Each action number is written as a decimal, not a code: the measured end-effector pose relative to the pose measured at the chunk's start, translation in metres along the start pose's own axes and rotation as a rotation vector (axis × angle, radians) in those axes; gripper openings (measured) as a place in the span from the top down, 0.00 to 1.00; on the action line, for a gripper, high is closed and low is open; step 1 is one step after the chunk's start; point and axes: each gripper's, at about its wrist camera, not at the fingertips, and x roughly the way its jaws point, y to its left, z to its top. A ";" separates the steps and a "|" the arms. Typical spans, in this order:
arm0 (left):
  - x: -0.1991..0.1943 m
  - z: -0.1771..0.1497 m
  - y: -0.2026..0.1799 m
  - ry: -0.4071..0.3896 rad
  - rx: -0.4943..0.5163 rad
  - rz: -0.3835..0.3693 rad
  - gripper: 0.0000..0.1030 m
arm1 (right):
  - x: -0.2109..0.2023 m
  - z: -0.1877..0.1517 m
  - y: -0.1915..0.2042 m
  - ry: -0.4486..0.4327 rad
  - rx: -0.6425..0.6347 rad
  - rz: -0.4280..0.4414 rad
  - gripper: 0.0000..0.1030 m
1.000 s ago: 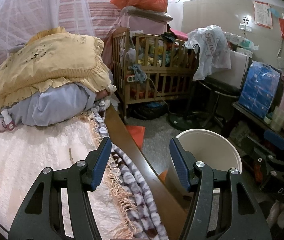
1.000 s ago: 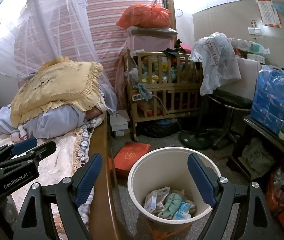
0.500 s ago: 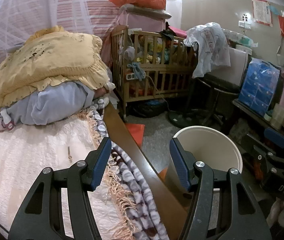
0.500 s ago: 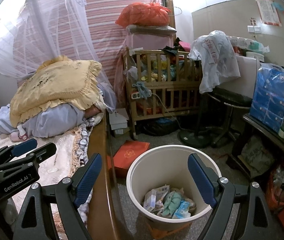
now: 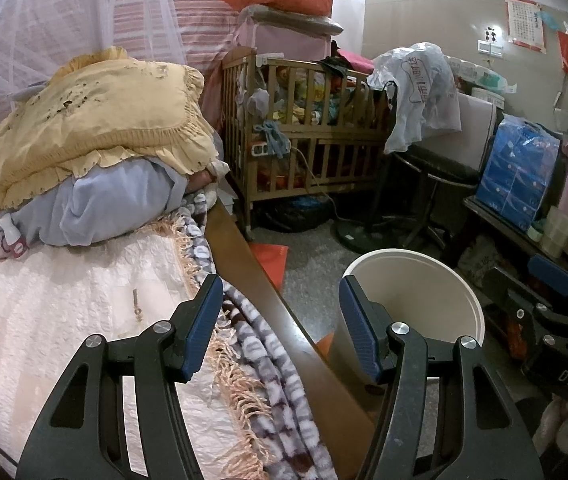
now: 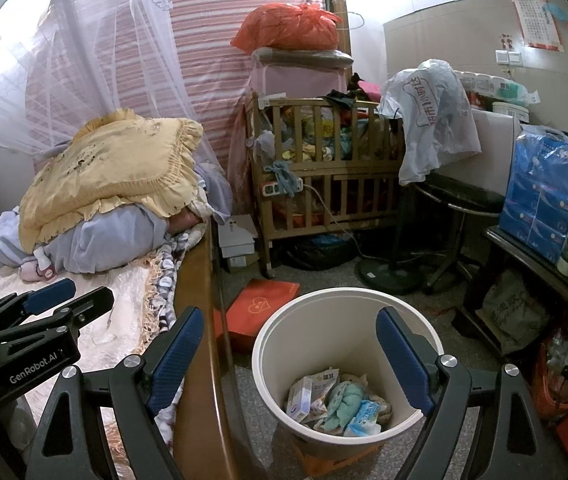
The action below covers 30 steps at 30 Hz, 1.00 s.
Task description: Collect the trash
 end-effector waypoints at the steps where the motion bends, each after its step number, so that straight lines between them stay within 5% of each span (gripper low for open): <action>1: 0.000 0.001 0.000 -0.001 0.000 0.002 0.43 | 0.000 0.000 0.000 0.000 -0.001 -0.001 0.16; 30: 0.006 -0.009 -0.001 0.022 0.007 -0.019 0.43 | 0.006 -0.008 -0.009 0.015 -0.001 0.003 0.15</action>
